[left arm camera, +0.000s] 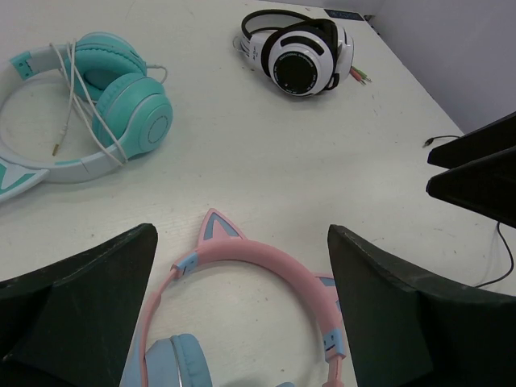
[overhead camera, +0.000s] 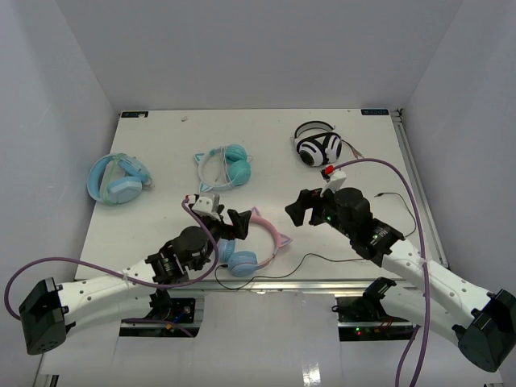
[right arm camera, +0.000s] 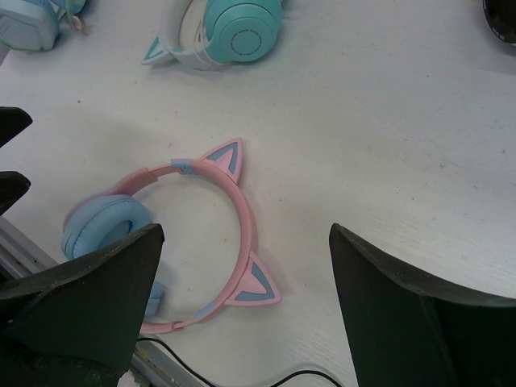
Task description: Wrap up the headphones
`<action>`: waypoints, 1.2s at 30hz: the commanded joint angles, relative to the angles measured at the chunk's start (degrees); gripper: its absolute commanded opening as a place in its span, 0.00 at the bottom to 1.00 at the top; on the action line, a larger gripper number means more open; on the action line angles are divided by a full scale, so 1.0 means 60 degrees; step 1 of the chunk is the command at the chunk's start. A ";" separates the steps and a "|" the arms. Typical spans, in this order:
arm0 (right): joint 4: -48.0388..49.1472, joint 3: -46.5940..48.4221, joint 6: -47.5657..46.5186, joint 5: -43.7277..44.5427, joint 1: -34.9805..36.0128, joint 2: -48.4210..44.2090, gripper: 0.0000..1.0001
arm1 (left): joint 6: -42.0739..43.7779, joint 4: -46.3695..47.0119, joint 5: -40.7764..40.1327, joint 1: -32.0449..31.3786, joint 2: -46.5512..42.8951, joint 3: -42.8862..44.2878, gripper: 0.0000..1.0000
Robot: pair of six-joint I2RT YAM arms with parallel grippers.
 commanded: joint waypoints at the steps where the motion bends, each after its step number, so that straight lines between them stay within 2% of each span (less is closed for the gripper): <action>1: 0.0408 0.0033 -0.0002 0.0340 0.0054 -0.0219 0.90 | 0.0041 0.0093 0.0204 0.0018 -0.0052 0.0020 0.97; 6: 0.0410 -0.0037 0.0074 0.0687 0.0054 -0.0485 0.90 | -0.0108 -0.0200 0.0594 0.0018 0.0196 0.0307 0.95; 9: 0.0292 -0.0070 0.0256 0.1231 0.0054 -0.0674 0.90 | -0.0777 -0.1702 0.0954 0.0018 0.0870 0.1220 0.92; 11: 0.0065 -0.0070 0.0374 0.1645 0.0046 -0.0883 0.90 | -0.1179 -0.2946 0.1578 0.0011 0.1661 0.2363 0.82; 15: -0.0223 -0.0230 0.0483 0.2451 0.0039 -0.1727 0.91 | -0.1131 -0.4910 0.3118 0.0004 0.2716 0.3532 0.77; 17: -0.0209 -0.0328 0.0580 0.2606 0.0039 -0.2104 0.91 | -0.1006 -0.5498 0.3619 0.0004 0.3368 0.3827 0.77; 19: -0.0201 -0.0466 0.0622 0.2828 0.0046 -0.2690 0.91 | -0.0919 -0.6139 0.3604 -0.0078 0.3883 0.4224 0.72; 24: -0.0179 -0.0703 0.0554 0.3222 0.0039 -0.3529 0.91 | -0.0594 -0.6573 0.4382 -0.0373 0.5219 0.5055 0.68; 29: -0.0190 -0.0715 0.0527 0.3289 0.0042 -0.3657 0.91 | -0.0328 -0.7719 0.4199 -0.0740 0.6637 0.6266 0.64; 36: -0.0193 -0.0685 0.0473 0.3230 0.0039 -0.3713 0.91 | -0.0271 -0.7959 0.4244 -0.0885 0.7278 0.6779 0.61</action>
